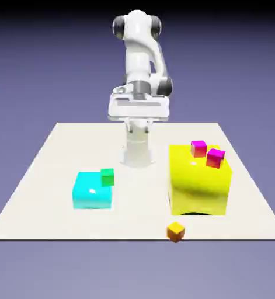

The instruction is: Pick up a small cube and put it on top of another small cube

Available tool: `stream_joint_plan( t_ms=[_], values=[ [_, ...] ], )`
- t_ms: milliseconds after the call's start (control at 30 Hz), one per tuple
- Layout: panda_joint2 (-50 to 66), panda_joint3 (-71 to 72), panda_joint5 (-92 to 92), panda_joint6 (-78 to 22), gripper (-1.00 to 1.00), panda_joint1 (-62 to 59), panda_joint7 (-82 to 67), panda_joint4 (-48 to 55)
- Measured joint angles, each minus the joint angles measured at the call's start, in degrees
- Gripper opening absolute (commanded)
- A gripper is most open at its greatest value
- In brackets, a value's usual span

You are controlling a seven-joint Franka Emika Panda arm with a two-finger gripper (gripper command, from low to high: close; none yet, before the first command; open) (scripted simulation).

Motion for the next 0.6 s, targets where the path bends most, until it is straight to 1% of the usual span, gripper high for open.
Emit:
stream_joint_plan(
  t_ms=[600],
  values=[
    [37.4,12.8,6.8,-30.5,0.0,-10.4,21.5,30.0]
  ],
)
